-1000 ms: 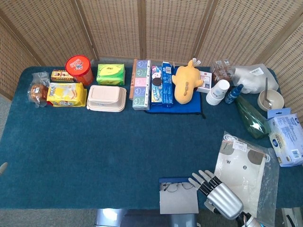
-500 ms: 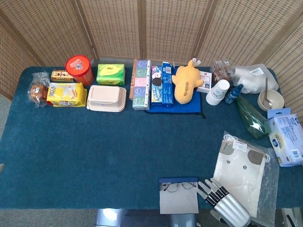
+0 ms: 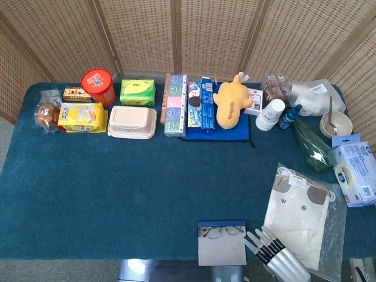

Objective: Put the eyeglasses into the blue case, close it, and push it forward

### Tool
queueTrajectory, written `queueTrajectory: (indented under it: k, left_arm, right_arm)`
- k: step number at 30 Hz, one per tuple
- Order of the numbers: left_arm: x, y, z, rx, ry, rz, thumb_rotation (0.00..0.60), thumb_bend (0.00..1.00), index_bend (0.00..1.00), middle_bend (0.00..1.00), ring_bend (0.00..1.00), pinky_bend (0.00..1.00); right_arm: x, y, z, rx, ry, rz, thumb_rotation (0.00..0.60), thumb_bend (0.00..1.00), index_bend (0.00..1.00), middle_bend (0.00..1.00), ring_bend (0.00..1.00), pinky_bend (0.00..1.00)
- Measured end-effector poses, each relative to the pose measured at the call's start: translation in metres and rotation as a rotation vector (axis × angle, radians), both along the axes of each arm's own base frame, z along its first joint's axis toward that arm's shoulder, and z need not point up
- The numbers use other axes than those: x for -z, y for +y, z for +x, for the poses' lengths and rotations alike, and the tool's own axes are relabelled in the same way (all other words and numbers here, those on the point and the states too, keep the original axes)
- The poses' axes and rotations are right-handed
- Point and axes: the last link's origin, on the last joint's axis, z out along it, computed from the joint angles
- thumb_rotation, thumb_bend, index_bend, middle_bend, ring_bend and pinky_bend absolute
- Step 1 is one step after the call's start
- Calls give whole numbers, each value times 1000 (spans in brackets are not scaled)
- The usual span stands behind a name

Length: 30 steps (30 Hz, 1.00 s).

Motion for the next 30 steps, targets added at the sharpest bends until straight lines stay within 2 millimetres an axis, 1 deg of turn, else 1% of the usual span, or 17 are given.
queueTrajectory:
  k: [12, 17, 30]
  left_arm:
    - [-5, -12, -4, 12, -7, 16, 543, 211, 72, 113, 42, 47]
    - [-9, -15, -3, 21, -11, 23, 550, 211, 70, 112, 42, 47]
    - [-11, -19, -2, 28, -14, 27, 546, 211, 68, 107, 38, 47]
  right_arm:
    - [10, 7, -10, 10, -35, -13, 559, 271, 0, 0, 0, 87]
    - [15, 10, -14, 29, -49, -7, 596, 255, 0, 0, 0, 86]
    - [28, 15, -25, 76, -95, 0, 600, 248, 0, 0, 0, 80]
